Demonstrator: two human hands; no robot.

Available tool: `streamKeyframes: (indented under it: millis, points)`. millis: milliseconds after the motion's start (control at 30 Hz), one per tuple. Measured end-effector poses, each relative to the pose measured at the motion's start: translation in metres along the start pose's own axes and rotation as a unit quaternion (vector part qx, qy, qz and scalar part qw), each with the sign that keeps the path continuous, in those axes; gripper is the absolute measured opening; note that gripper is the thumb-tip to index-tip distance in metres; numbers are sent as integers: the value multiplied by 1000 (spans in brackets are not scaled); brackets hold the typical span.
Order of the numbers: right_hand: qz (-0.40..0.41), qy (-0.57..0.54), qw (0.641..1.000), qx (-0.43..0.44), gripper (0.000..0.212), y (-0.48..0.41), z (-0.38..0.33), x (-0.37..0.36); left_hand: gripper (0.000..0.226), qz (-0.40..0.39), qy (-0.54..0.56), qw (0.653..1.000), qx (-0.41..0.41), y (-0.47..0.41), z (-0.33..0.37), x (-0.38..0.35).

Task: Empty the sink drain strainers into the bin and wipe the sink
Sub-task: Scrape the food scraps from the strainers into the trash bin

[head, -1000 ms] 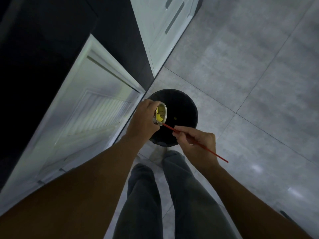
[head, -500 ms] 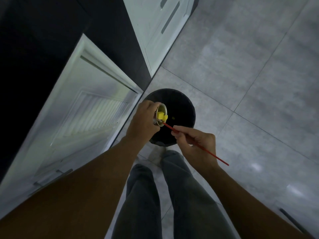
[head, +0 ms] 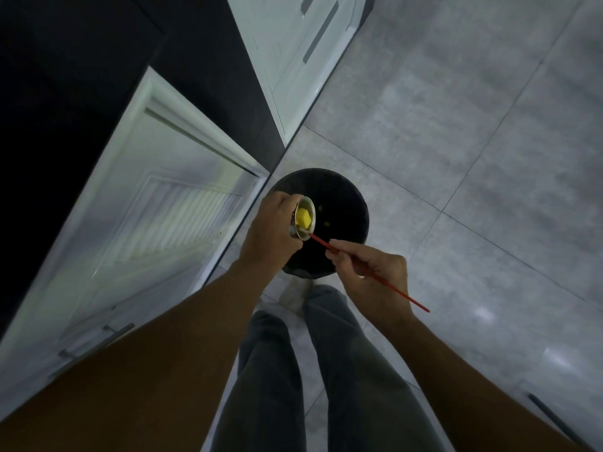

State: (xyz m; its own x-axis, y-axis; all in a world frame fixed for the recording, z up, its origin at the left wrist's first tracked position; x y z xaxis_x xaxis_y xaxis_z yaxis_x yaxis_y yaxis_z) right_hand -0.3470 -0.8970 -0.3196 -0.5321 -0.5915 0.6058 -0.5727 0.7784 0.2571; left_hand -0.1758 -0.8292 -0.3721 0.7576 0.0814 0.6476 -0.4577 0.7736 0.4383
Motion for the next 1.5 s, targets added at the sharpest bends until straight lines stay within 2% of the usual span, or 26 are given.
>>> streamKeyframes:
  millis: [100, 367, 533, 667, 933, 1167, 1333, 1500]
  points:
    - [-11, -4, 999, -30, 20, -3, 6, -5, 76, 4, 3, 1000, 2, -1, -1, 0]
    - [61, -6, 997, -42, 17, 0, 12, 9, 75, 6, -9, 1000, 5, 0, -4, -3]
    - [7, -15, 1000, 15, 19, -5, -2, -6, 74, 6, -15, 1000, 1, 0, 1, -6]
    - [-16, 11, 1000, -5, 19, -13, 3, -16, 73, 11, -13, 1000, -4, 0, 1, -5]
    - [42, -4, 999, 13, 18, 1, 1, 2, 74, 25, -25, 999, 1, 3, -3, -2]
    - [18, 34, 998, 47, 20, -6, -9, -14, 75, 16, -14, 1000, 6, 5, -3, -4]
    - [45, 16, 998, 29, 20, -4, 2, -4, 78, 16, -24, 999, 17, 5, -5, -1]
    - [16, -12, 998, 57, 21, 1, 2, -8, 78, 11, -8, 999, 29, 7, -5, -3]
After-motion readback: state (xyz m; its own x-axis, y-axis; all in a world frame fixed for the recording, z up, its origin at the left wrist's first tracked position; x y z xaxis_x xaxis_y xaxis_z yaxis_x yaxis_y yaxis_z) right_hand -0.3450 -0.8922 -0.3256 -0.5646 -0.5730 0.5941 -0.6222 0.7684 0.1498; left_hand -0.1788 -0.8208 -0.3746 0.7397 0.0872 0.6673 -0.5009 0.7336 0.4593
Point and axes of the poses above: each hand's wrist, its own y-axis away from the middle knuckle, its own x-axis out of the back of the hand, z = x × y, the point moved 8 cm from there along -y, towards the middle knuckle, and after that the axes turned 10 degrees about y, right-handed, at the moved point
